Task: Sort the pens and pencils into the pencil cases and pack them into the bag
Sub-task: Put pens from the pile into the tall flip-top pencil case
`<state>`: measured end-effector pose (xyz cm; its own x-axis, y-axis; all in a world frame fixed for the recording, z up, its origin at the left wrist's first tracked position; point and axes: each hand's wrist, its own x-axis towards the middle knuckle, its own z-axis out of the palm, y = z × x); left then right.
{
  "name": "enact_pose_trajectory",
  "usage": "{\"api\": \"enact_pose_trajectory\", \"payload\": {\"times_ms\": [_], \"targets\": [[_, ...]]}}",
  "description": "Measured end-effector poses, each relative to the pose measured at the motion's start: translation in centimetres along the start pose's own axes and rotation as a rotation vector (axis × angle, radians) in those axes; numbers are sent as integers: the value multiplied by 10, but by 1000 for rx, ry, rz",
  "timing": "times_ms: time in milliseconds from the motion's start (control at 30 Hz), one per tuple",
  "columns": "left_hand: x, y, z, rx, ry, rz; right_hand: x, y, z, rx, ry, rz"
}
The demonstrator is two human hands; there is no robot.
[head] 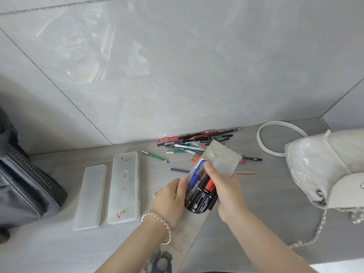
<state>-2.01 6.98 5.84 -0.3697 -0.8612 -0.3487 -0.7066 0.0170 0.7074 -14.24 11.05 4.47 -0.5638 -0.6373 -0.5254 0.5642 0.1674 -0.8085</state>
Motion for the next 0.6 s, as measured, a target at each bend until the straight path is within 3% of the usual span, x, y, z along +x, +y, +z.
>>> {"api": "enact_pose_trajectory", "payload": {"times_ms": [200, 600], "targets": [[-7, 2, 1, 112, -19, 62, 7, -9, -2, 55, 53, 158], [-2, 16, 2, 189, -43, 81, -1, -3, 3, -4, 61, 126]]}}
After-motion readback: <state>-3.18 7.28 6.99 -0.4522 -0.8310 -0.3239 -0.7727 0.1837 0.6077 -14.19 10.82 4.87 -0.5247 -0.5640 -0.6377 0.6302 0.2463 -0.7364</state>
